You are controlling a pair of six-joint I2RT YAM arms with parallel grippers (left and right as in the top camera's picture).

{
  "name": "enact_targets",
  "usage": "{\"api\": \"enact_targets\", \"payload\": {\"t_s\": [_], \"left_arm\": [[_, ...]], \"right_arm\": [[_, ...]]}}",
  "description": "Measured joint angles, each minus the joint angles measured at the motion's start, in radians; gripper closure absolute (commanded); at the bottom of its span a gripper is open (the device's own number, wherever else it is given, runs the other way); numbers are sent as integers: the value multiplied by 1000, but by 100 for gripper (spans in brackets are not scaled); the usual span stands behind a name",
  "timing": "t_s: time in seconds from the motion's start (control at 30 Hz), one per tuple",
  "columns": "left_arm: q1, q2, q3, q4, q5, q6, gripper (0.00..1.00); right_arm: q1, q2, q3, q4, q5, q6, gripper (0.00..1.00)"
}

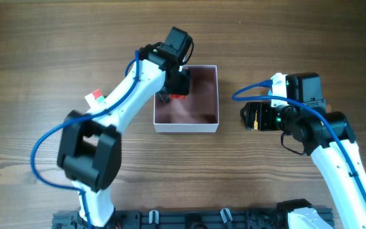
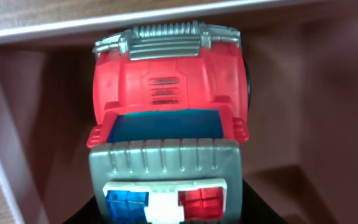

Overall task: Pack container
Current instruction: 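Carry the red truck into the box and release it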

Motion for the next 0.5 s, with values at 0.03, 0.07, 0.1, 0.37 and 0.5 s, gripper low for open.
{"api": "enact_targets", "payload": {"t_s": [0.03,0.07,0.1,0.37,0.5], "left_arm": [[7,25,0,0,-13,-3,96],[16,37,0,-4,-24,-4,96],[25,39,0,-10,-40,-6,96],[87,39,0,-60,-143,-7,64],[86,39,0,-60,-148,-8,0]], "right_arm": [[0,0,0,0,0,0,0],[0,0,0,0,0,0,0],[0,0,0,-1,0,0,0],[0,0,0,-4,0,0,0],[0,0,0,-4,0,0,0]]}}
